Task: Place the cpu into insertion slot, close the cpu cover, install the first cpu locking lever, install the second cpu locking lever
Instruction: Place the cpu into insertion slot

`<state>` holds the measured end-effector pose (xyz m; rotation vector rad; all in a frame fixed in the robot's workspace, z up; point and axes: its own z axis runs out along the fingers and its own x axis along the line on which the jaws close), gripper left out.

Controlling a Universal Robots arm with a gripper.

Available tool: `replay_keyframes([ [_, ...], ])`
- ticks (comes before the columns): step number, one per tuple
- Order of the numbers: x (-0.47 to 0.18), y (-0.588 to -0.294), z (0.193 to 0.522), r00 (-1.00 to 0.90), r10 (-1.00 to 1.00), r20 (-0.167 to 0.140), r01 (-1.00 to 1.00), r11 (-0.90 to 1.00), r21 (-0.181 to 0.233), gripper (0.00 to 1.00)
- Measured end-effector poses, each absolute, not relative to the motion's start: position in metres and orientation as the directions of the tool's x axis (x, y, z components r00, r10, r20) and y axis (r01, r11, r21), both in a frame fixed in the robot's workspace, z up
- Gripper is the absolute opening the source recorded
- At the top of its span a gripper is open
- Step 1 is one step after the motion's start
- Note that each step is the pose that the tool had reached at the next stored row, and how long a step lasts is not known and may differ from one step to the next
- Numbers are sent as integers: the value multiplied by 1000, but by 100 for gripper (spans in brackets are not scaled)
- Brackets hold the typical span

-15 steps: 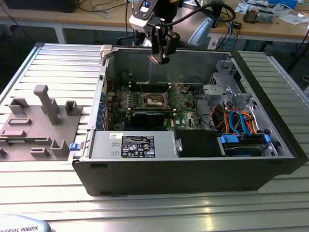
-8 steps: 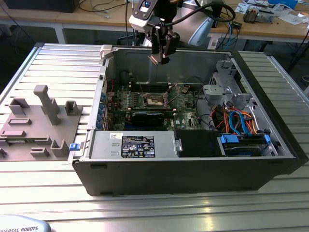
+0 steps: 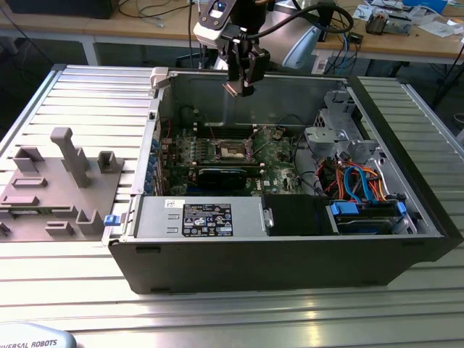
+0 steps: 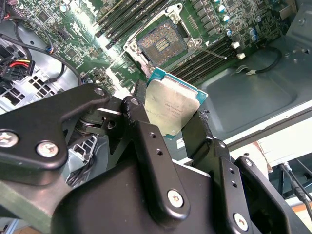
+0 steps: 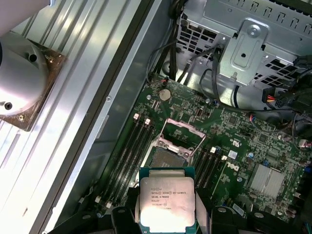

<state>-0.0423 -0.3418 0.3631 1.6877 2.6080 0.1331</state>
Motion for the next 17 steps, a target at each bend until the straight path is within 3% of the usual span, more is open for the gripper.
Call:
replay_keyframes([
  [17,-42,-342,363,-401,916,19,913,398,89,54],
])
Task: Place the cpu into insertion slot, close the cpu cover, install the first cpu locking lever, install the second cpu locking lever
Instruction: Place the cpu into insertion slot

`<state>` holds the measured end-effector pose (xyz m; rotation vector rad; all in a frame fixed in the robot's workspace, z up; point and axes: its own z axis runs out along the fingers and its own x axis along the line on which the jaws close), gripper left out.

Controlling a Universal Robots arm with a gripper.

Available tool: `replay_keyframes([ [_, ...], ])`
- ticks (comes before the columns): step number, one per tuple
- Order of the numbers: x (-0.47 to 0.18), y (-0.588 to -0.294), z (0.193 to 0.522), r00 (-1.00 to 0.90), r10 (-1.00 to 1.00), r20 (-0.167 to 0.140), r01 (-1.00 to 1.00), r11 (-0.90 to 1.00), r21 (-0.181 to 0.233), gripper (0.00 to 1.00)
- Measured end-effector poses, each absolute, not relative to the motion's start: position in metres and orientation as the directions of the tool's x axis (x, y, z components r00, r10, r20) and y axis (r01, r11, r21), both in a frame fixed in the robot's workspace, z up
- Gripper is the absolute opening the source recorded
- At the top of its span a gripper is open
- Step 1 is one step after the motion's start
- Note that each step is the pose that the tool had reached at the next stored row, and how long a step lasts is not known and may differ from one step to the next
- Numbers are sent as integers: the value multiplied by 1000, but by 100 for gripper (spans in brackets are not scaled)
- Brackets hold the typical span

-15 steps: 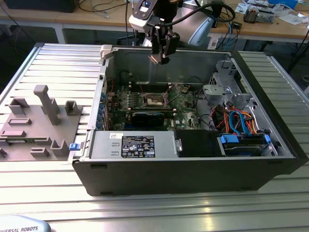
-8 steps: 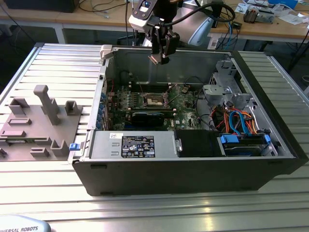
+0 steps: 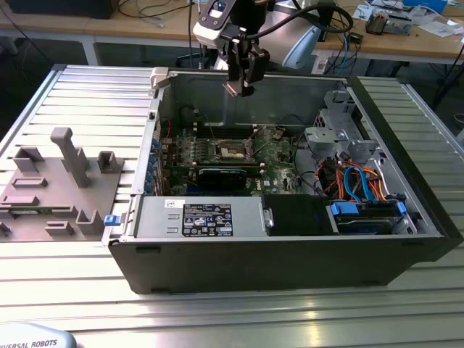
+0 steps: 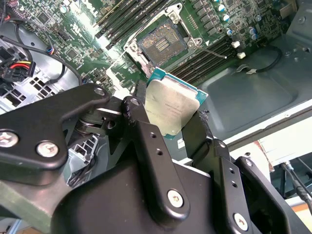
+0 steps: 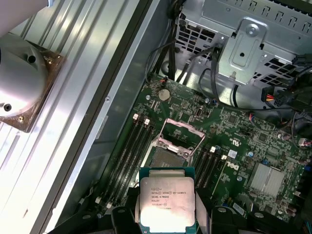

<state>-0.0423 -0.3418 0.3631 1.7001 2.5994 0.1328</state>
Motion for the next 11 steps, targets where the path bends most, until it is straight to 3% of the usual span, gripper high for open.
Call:
replay_keyframes([
  [11,-42,-342,363,-396,918,19,915,393,89,54],
])
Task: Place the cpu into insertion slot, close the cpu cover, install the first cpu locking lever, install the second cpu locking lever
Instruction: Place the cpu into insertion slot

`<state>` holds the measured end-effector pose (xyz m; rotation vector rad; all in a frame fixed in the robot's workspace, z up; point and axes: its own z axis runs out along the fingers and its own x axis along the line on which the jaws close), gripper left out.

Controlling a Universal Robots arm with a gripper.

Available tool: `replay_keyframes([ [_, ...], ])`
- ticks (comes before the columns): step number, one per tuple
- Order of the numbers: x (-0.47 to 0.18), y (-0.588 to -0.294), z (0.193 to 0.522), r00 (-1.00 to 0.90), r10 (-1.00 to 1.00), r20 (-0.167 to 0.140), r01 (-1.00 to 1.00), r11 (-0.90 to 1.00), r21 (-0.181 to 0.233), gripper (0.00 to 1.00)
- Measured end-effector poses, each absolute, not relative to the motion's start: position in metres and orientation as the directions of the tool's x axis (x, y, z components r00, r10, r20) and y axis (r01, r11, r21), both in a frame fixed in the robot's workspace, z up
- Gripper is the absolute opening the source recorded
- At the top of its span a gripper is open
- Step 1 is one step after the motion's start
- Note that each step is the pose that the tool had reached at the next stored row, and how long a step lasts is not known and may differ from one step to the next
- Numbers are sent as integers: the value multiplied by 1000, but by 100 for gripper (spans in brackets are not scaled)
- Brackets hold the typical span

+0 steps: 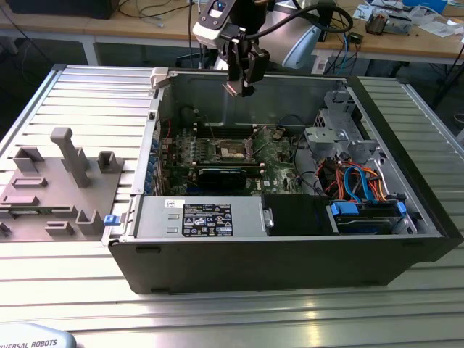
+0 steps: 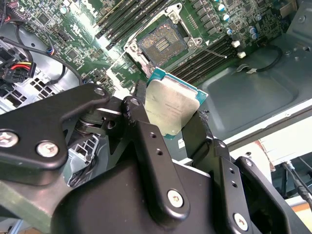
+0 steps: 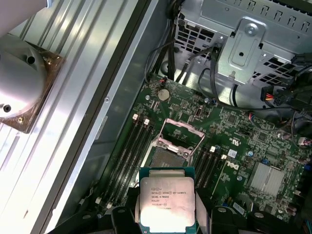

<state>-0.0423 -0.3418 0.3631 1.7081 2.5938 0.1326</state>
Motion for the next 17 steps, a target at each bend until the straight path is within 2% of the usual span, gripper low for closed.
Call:
replay_keyframes([
  [17,-42,-342,363,-387,922,19,919,384,89,54],
])
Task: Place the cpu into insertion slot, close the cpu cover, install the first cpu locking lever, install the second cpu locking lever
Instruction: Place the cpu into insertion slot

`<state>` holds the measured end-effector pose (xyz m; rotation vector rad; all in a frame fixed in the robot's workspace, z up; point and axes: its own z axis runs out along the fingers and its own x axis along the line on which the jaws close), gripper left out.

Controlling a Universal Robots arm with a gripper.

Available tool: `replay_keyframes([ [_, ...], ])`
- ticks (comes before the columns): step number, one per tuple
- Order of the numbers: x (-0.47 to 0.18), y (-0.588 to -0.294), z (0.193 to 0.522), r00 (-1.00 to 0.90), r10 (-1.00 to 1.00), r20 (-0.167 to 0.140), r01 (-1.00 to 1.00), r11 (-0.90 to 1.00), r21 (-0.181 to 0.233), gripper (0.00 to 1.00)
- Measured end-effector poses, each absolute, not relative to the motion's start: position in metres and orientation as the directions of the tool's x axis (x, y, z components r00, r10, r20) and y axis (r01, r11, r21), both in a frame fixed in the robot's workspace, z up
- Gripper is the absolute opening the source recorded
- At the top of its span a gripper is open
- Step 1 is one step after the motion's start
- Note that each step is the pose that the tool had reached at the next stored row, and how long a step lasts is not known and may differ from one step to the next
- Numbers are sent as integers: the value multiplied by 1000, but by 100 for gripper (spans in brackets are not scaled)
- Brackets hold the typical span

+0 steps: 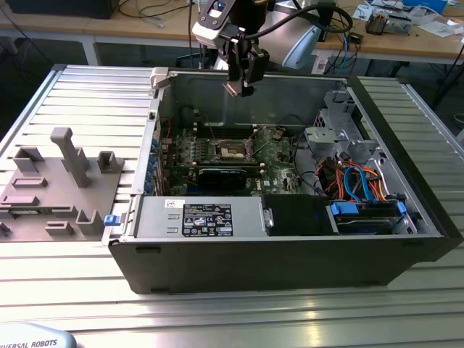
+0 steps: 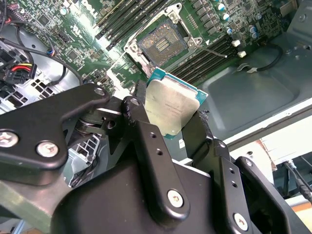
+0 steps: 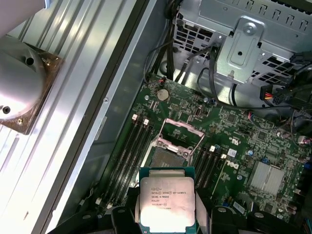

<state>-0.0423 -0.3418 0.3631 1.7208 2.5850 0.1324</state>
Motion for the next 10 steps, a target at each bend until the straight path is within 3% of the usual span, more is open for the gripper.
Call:
replay_keyframes([
  [10,-42,-342,363,-382,924,19,921,379,89,54],
])
